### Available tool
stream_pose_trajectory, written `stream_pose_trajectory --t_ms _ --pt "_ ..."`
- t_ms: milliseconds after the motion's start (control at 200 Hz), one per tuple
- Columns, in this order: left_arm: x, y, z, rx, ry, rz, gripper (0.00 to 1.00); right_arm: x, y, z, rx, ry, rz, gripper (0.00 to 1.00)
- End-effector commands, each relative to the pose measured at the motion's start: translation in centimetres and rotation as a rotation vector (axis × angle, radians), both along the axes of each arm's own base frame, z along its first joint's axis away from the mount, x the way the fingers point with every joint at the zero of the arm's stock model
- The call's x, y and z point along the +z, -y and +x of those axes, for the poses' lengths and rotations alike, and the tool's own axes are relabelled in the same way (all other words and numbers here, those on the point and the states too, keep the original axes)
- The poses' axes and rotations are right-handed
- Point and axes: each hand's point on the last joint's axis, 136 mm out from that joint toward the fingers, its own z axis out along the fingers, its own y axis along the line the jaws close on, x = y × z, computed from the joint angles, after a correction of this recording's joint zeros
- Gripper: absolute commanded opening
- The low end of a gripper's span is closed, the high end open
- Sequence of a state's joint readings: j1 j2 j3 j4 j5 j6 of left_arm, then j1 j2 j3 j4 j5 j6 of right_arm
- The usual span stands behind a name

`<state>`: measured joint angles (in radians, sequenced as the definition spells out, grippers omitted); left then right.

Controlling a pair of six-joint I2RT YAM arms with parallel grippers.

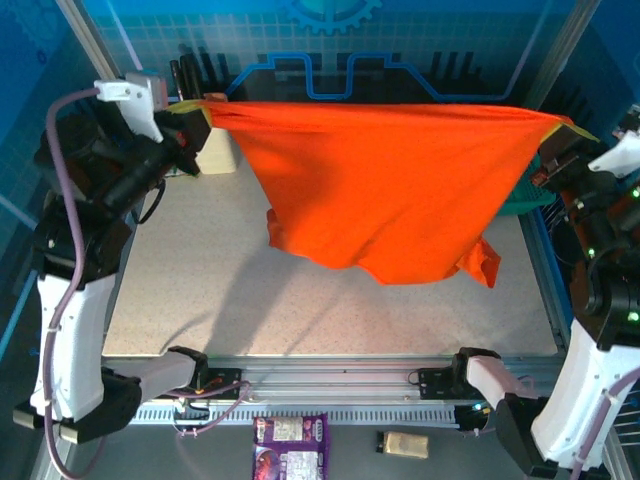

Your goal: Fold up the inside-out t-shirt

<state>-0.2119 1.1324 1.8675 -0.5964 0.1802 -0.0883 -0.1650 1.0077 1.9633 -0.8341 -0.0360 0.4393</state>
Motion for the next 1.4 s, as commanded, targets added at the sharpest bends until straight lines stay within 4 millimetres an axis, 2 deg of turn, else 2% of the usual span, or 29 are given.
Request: stream_pose_trajectory --t_ms 0,105,185,250,325,435,500,595,695,795,841,866,881,936,1031,1046,1151,1181,1186,1221,1246,1251,1306,1391 --pt "0.9 2.5 -1.7 -0.190 0.058 -0.036 0.00 1.5 2.8 -0.3 -0.157 0.053 -0.024 0.00" --pt "-0.2 4.8 -2.7 -0.358 0.049 -0.048 0.00 2.7 3.0 1.4 -0.155 0.069 -0.025 0.00" --pt "-0.6 5.5 -3.0 -0.414 0.050 -0.055 0.00 3.3 2.9 4.0 -0.120 0.056 -0.019 0.00" --pt "-1.7 5.2 -1.7 -0.374 0.010 -0.062 0.00 3.0 2.7 6.8 -0.073 0.028 0.003 0.00" --pt "-4.3 4.2 1.5 -0.262 -0.095 -0.067 0.00 1.4 2.1 10.9 -0.008 -0.031 0.038 0.00" --pt "-11.0 2.6 6.3 -0.090 -0.306 -0.053 0.00 -2.4 -0.2 17.0 0.098 -0.142 0.048 0.00" --pt "-16.1 1.3 8.7 0.010 -0.434 -0.027 0.00 -6.3 -2.5 21.3 0.171 -0.242 0.047 0.00" --pt "-23.9 -1.0 11.3 0.109 -0.632 -0.058 0.00 -12.1 -5.5 26.8 0.264 -0.376 0.062 0.00" --pt "-31.5 -3.9 12.5 0.188 -0.821 -0.149 0.00 -18.4 -8.8 32.1 0.350 -0.511 0.095 0.00" --pt "-37.2 -6.5 12.6 0.250 -0.957 -0.242 0.00 -22.3 -12.7 36.1 0.441 -0.562 0.128 0.00" --pt "-39.1 -7.7 12.2 0.277 -1.004 -0.283 0.00 -23.7 -14.9 37.1 0.500 -0.582 0.154 0.13" --pt "-40.0 -8.3 12.0 0.289 -1.025 -0.306 0.00 -23.4 -15.8 37.1 0.528 -0.576 0.169 0.19" --pt "-40.3 -8.7 11.8 0.298 -1.033 -0.321 0.00 -24.6 -16.4 37.5 0.542 -0.600 0.180 0.21" --pt "-41.4 -9.8 10.9 0.323 -1.058 -0.369 0.00 -25.2 -18.1 37.3 0.582 -0.621 0.194 0.34" --pt "-42.0 -11.2 9.2 0.362 -1.070 -0.425 0.00 -26.3 -19.8 35.6 0.607 -0.676 0.156 0.40" --pt "-42.0 -11.4 9.0 0.367 -1.070 -0.430 0.00 -25.7 -20.0 34.9 0.614 -0.671 0.148 0.40" --pt "-42.3 -11.7 7.1 0.385 -1.081 -0.444 0.00 -27.1 -20.5 31.3 0.631 -0.739 0.126 0.41" --pt "-42.4 -11.6 6.6 0.387 -1.088 -0.446 0.00 -28.4 -20.6 30.0 0.631 -0.777 0.127 0.41" --pt "-42.4 -11.6 6.5 0.387 -1.088 -0.446 0.00 -28.1 -20.6 29.8 0.634 -0.770 0.125 0.41" --pt "-42.4 -11.4 5.9 0.387 -1.093 -0.452 0.02 -29.0 -20.5 28.2 0.635 -0.800 0.122 0.41" --pt "-42.4 -11.2 5.5 0.385 -1.095 -0.458 0.04 -30.2 -20.4 27.0 0.630 -0.834 0.120 0.41" --pt "-42.3 -11.2 5.4 0.384 -1.094 -0.458 0.04 -30.9 -20.3 26.7 0.626 -0.854 0.122 0.41" --pt "-42.1 -10.8 4.4 0.383 -1.092 -0.469 0.09 -32.9 -20.0 24.0 0.618 -0.919 0.119 0.41" --pt "-41.3 -10.7 3.2 0.397 -1.072 -0.473 0.21 -35.8 -20.5 19.6 0.631 -1.004 0.128 0.42"
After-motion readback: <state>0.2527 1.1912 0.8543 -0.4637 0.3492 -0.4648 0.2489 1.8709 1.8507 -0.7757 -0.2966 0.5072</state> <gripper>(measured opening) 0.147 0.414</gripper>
